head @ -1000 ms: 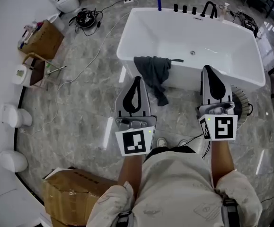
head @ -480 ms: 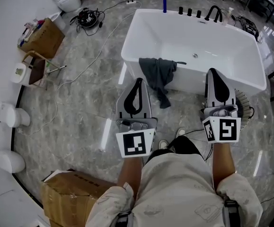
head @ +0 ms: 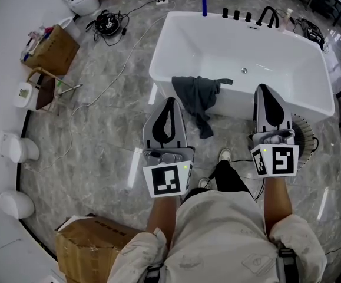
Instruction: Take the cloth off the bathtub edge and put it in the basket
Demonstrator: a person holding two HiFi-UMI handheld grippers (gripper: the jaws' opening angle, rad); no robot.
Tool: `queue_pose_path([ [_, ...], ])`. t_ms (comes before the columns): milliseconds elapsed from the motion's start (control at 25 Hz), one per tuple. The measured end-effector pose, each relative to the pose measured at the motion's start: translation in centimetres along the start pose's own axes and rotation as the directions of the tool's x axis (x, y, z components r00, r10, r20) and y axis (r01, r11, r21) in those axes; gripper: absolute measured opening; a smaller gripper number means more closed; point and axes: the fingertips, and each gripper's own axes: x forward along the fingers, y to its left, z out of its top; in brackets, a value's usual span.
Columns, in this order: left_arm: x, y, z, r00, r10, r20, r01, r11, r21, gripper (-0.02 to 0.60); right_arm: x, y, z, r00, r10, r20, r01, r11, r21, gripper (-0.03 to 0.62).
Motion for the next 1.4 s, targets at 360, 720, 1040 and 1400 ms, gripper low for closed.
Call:
queue_pose_path([
  [360,8.1,-1.5,-1.9,1.0,0.013,-0.015,-0.013,1.0,0.011,0.005,6.1,-5.2,-2.9,1.0,0.017,-0.005,-0.017,0.999,0.046,-0.012],
  [720,15.3,-4.1,-2.4,0.999,0.042,-0.012,-0.042,0.999,0.033,0.005,11.0,-11.6,-4.6,0.999,0.038,0.013,-0.039,0.995,0.096,-0.012],
  [1040,20.4,-5.5,-4.2,0.997,0.071,-0.034,-0.07,0.996,0.05,0.003,14.7,-15.3,-7.4,0.997,0.073,0.004,-0.073,0.99,0.125,-0.011],
  [1400,23.5,-3.5,-8.3,0.99,0.112,-0.083,-0.109,0.993,0.043,0.002,19.0,-14.9,-11.2,0.992,0.121,-0.044,-0.114,0.985,0.131,-0.011],
])
